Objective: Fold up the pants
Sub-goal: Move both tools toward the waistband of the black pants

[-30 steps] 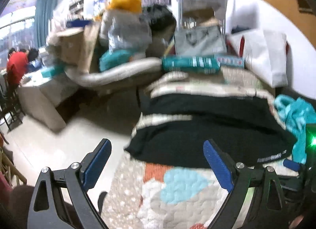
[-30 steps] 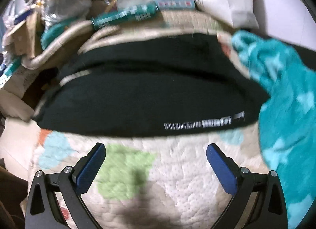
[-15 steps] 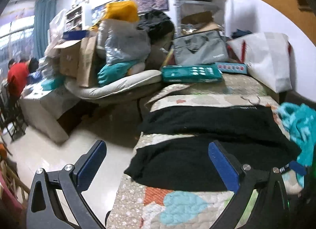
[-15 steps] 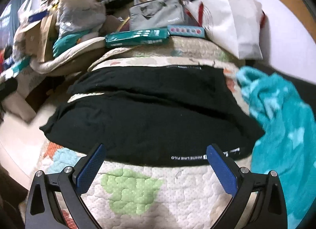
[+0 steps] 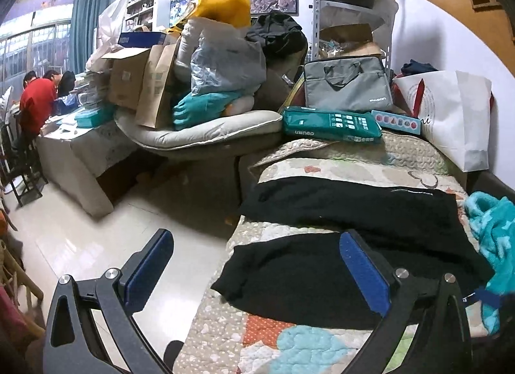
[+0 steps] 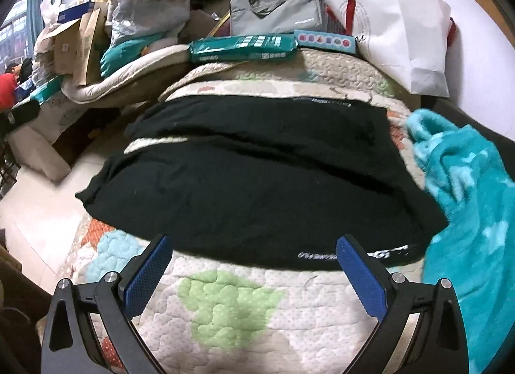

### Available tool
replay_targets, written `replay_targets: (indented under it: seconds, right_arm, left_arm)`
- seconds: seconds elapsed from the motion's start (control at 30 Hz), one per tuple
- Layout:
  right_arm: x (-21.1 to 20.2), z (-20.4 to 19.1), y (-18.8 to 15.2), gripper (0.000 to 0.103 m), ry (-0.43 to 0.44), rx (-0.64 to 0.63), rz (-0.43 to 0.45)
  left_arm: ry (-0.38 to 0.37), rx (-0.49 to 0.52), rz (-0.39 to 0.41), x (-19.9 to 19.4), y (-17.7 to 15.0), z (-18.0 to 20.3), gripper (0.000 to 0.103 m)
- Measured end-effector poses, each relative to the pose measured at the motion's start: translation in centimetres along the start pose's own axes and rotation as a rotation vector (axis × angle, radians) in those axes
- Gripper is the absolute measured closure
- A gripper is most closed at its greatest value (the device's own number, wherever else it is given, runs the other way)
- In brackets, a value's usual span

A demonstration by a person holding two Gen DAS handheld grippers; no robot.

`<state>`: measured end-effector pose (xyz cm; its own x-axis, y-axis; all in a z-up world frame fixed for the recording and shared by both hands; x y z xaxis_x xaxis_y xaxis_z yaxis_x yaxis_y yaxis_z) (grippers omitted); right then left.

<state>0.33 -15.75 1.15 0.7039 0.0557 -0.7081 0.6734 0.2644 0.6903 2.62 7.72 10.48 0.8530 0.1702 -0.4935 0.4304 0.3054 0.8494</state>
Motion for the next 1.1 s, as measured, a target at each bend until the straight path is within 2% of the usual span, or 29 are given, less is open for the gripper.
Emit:
replay_targets:
  seconds: [0.17, 0.3, 0.43, 0.57, 0.63, 0.7, 0.83, 0.97, 1.1]
  right_arm:
    - [-3.1, 2.0, 4.1, 0.0, -0.014, -0.037, 0.079]
    - [-4.1, 4.5, 7.5, 0.0, -0.027, -0.035, 0.127]
    - [-3.2, 6.6, 9.7, 0.0, -0.026, -0.014, 0.109]
    - [-2.3, 7.2, 10.8, 0.0, -0.003, 0.0, 0.099]
    - [-1.9, 7.2, 10.8, 0.0, -0.001, -0.011, 0.093]
    - [-1.0, 7.0, 10.5, 0.0, 0.011, -0.029, 0.073]
    - [0.9, 7.7, 9.7, 0.0, 0.022, -0.036, 0.029]
    - [3.9, 9.5, 9.2, 0.0, 0.052, -0.001, -0.036]
    - [7.6, 12.2, 9.2, 0.0, 0.068, 0.07, -0.102]
  left_arm:
    - [0.018, -0.002, 0.061, -0.1, 2.2, 0.4, 0.0]
    - [0.0, -0.016, 0.071, 0.2, 3.9, 1.1, 0.0]
    - [-0.006, -0.015, 0.077, 0.9, 5.4, 1.6, 0.0]
    - [-0.002, 0.014, 0.059, 2.1, 5.5, 1.6, 0.0]
    - [0.0, 0.037, 0.014, 3.5, 5.0, 1.7, 0.0]
    - [0.007, 0.051, -0.079, 5.8, 4.1, 1.1, 0.0]
    - [0.001, -0.008, -0.246, 10.3, 2.8, -1.4, 0.0]
    - [0.055, -0.067, -0.332, 14.8, 2.3, -4.0, 0.0]
    - [0.016, -0.128, -0.385, 18.2, 2.2, -4.2, 0.0]
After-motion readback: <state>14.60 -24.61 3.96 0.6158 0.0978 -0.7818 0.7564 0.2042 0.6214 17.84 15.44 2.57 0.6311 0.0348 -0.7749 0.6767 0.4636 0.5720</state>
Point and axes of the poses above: each gripper's, at about its wrist camera, not at the fingertips, and x roughly the way its jaws point, z to its right, y to its top, the point moved 9 cm from there along x, roughly the way its jaws point, and after that the axes turned 11 degrees about -x, right-handed, at the moved point
